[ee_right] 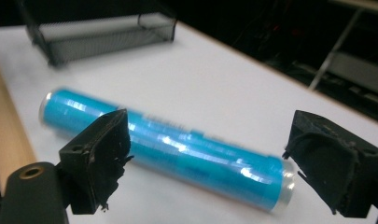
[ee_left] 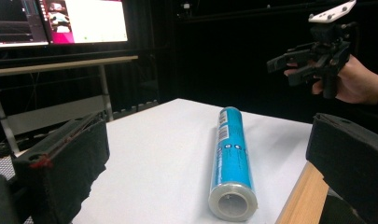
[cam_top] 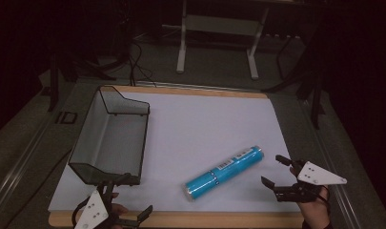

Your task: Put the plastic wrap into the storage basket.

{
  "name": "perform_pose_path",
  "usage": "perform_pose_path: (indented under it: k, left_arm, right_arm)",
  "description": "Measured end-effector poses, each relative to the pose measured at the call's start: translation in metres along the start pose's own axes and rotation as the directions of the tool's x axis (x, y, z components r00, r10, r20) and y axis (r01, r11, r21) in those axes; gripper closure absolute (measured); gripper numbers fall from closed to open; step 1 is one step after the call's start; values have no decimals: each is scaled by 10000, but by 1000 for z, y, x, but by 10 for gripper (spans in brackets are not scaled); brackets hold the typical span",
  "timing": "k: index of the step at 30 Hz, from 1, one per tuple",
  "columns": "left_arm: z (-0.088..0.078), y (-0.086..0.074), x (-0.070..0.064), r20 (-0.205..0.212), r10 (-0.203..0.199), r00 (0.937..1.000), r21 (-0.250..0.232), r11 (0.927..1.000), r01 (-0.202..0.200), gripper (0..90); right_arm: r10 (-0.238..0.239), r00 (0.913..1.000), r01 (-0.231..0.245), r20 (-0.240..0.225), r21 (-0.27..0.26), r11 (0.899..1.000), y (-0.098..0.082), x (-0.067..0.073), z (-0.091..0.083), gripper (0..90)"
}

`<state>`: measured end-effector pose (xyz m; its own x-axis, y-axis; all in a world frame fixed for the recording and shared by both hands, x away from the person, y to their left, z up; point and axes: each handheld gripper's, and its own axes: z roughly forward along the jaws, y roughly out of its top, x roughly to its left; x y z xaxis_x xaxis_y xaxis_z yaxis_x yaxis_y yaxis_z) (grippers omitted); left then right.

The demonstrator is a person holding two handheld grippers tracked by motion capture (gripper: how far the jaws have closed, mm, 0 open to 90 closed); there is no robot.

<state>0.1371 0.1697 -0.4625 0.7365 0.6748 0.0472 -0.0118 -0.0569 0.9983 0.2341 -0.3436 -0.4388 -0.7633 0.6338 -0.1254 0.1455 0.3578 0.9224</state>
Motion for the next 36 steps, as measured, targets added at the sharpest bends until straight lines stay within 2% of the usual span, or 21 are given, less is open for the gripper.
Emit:
perform_pose_path:
  k: [4, 5, 8, 9, 13, 16, 17, 18, 20, 21, 22, 23, 24, 25, 26, 27, 28, 30, 33, 34, 36]
  left_arm:
    - [1, 0, 0, -13, 36, 10000, 31, 10000, -36, 2]
    - [1, 0, -1, -7, 30, 10000, 46, 10000, -30, 2]
    - [2, 0, -1, -4, 38, 10000, 71, 10000, -38, 2]
    - [2, -1, -1, -28, 14, 10000, 79, 10000, -13, 2]
    - [2, -1, 0, -67, 30, 10000, 128, 9999, -29, 2]
    - [2, -1, 0, -87, 10, 10000, 149, 9999, -9, 2]
    - [2, -1, 0, -87, 10, 10000, 149, 9999, -9, 2]
    - [3, -2, 0, -102, -6, 9999, 155, 9999, 7, 2]
    - [3, -2, 0, -109, -8, 9999, 176, 9998, 10, 2]
    - [3, -2, -1, -107, -9, 9999, 186, 9998, 11, 2]
    - [3, -2, -1, -107, -9, 9999, 186, 9998, 11, 2]
    - [3, -2, -1, -113, 0, 9999, 208, 9998, 2, 2]
    - [3, -2, -1, -130, 1, 9999, 233, 9997, 3, 2]
    - [3, -2, -1, -130, 1, 9999, 233, 9997, 3, 2]
    - [3, -2, -1, -144, 3, 9999, 244, 9997, 1, 2]
    - [3, -2, -1, -154, -13, 9999, 244, 9997, 16, 2]
    - [3, -2, -1, -154, -13, 9999, 244, 9997, 16, 2]
    - [2, -2, -1, -185, -32, 9998, 251, 9997, 37, 2]
    - [2, -3, -1, -254, -45, 9997, 268, 9996, 51, 2]
    - [1, -3, -1, -295, -106, 9995, 248, 9996, 114, 2]
    - [0, -3, -2, -348, -131, 9993, 260, 9996, 140, 2]
  right_arm:
    - [-45, 9987, 67, -500, 444, 9990, -4, -4, 4, 131]
    - [-69, 9955, 116, -944, 486, 9988, -5, -7, 5, 129]
    - [-218, 9932, 289, -1143, 609, 9977, -6, -11, 6, 128]
    - [-329, 9863, 514, -1619, 1111, 9925, -6, -14, 9, 118]
    - [-449, 9796, 895, -1961, 2249, 9703, -7, -14, 17, 132]
    - [-151, 9701, 987, -2422, 3367, 9364, -6, -14, 25, 144]
    - [-151, 9701, 987, -2422, 3367, 9364, -6, -14, 25, 144]
    - [-110, 9661, 1096, -2579, 3711, 9221, -6, -14, 29, 145]
    - [-130, 9627, 1199, -2704, 3828, 9160, -5, -14, 31, 143]
    - [-315, 9615, 1511, -2731, 4292, 8905, -3, -11, 35, 127]
    - [-560, 9604, 1776, -2729, 4448, 8778, -2, -8, 37, 117]
    - [-560, 9604, 1776, -2729, 4448, 8778, -2, -8, 37, 117]
    - [-602, 9542, 2011, -2929, 4795, 8542, 1, -6, 42, 110]
    - [-602, 9542, 2011, -2929, 4795, 8542, 1, -6, 42, 110]
    - [-514, 9497, 2061, -3088, 4932, 8451, 2, -6, 44, 110]
    - [-862, 9446, 2489, -3168, 5198, 8172, 2, -3, 48, 110]
    - [-862, 9446, 2489, -3168, 5198, 8172, 2, -3, 48, 110]
    - [-1068, 9355, 2872, -3369, 5487, 7851, 4, 0, 54, 110]
    - [-1213, 9299, 3084, -3473, 5562, 7717, 6, 1, 58, 110]
    - [-1425, 9218, 3362, -3604, 5606, 7567, 9, 2, 61, 110]
    - [-1630, 9127, 3625, -3747, 5585, 7461, 12, 3, 64, 112]
